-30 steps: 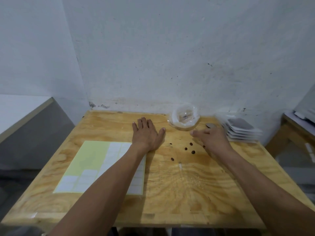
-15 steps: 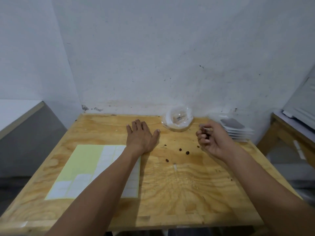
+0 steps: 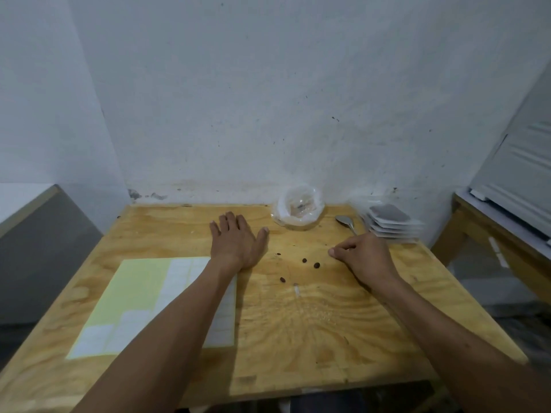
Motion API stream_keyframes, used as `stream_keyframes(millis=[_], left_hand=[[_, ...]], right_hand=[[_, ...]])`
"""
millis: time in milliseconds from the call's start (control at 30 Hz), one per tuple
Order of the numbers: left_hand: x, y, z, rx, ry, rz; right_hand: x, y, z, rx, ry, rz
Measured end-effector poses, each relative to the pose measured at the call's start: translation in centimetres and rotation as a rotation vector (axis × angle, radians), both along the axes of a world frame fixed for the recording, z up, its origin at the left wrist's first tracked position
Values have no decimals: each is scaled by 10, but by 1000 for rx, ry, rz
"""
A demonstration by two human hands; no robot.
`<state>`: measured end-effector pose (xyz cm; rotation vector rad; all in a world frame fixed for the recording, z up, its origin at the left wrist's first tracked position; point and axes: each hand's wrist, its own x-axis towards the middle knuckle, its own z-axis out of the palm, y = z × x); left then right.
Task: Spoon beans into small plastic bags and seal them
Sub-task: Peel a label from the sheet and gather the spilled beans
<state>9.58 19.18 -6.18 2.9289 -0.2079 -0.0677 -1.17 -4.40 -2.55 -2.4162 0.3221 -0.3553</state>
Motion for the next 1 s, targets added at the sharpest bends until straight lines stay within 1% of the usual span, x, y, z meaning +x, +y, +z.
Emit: stream_keyframes(millis=[67, 100, 133, 167, 233, 267, 300, 333, 367, 400, 433, 500, 533, 567, 633, 767, 833, 867, 900, 933, 1000], left_hand=[[0, 0, 0, 0, -2, 0], [0, 0, 0, 1, -4, 0], [-1, 0, 0, 2, -6, -1], [-1, 0, 1, 1, -8, -2], [-1, 0, 1, -4, -5, -2], [-1, 0, 1, -6, -3, -1], [-1, 0, 1, -5, -3, -1], [-1, 0, 1, -2, -4, -1], [-1, 0, 0, 2, -6, 0], [-1, 0, 0, 3, -9, 0], [-1, 1, -1, 0, -13, 0], [0, 0, -1, -7, -15, -4], [1, -1, -2, -8, -16, -5], [1, 0, -2, -6, -20, -3], [3, 0, -3, 0, -26, 4], [2, 0, -2, 10, -22, 5], [1, -1, -1, 10, -22, 5], [1, 0, -1, 11, -25, 6], [1, 0, -1, 13, -27, 7], [0, 0, -1, 14, -28, 7], [0, 0, -1, 14, -27, 5]], right_hand=[[4, 0, -1, -19, 14, -17], [5, 1, -1, 21, 36, -32], [6, 0, -1, 155, 53, -56], [8, 0, 1, 393, 73, -89], [11, 3, 11, 1021, 142, -120], [13, 5, 15, 1247, 175, -125], [14, 6, 18, 1373, 200, -125], [14, 9, 20, 1420, 214, -116], [15, 11, 20, 1398, 212, -99], [14, 13, 19, 1302, 198, -91], [12, 16, 18, 1132, 177, -86], [3, 20, 19, 698, 136, -41], [-2, 24, 19, 526, 115, 14], [-5, 27, 18, 414, 99, 80], [-9, 35, 16, 296, 95, 163], [-1, 40, 7, 68, 119, 168], [2, 42, 7, 29, 127, 175], [2, 44, 9, 39, 134, 179], [3, 45, 11, 99, 142, 179], [3, 46, 14, 232, 154, 161], [5, 43, 20, 648, 211, 77]])
